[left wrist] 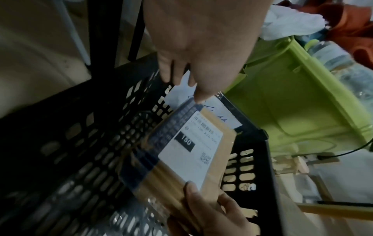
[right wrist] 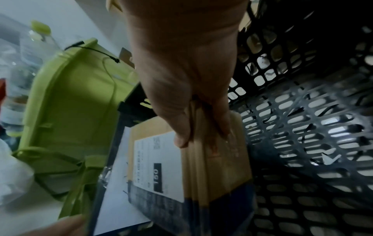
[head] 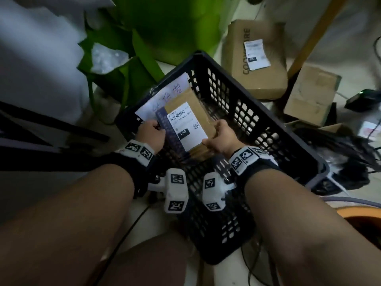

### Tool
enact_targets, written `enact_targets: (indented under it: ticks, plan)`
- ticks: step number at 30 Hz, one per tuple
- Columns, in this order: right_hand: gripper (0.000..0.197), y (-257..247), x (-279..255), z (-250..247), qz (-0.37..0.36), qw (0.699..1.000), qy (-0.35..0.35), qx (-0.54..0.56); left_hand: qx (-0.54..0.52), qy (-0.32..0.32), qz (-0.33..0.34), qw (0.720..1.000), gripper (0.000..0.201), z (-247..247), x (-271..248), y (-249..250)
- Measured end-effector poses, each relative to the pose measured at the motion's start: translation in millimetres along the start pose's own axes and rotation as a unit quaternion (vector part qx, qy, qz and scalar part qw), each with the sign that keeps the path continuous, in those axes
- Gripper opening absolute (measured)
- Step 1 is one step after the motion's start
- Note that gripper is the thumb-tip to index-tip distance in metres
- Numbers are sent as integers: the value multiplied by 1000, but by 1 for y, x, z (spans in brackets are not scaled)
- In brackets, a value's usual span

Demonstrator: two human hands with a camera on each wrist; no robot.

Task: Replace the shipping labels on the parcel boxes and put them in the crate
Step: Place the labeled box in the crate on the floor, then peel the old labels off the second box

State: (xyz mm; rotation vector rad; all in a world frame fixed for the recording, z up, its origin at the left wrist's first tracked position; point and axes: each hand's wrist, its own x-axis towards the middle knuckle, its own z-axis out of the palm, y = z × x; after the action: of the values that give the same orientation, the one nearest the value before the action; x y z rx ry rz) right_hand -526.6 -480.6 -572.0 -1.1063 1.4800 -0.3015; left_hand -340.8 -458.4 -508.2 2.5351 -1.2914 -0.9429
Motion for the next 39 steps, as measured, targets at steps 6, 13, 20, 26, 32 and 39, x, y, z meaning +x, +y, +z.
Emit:
enact_targets:
  ticks: [6,13,20,26,32,39]
  plan:
    - [48,14,45,40,0,989,-52,-136,48,23,24,998,34,-3,25,-34]
    - [38,27,62,70,12,981,-80,-176,58,30,3,998,38,4,35,-50]
    - [59,16,69,58,35,971,-112,-206,31,32,4,999,37,4,37,-39]
    - [38,-15,29,14,-9,968,-67,-243,-19,38,1,999,37,-7,5,-6]
    - [35,-74,-48,-48,-50,952,-15,-302,-71,62,46,994,38,-47,-60,39]
    - [34,-148,-166,-69,-138,924,18,-355,-125,70,131,981,32,-110,-155,78]
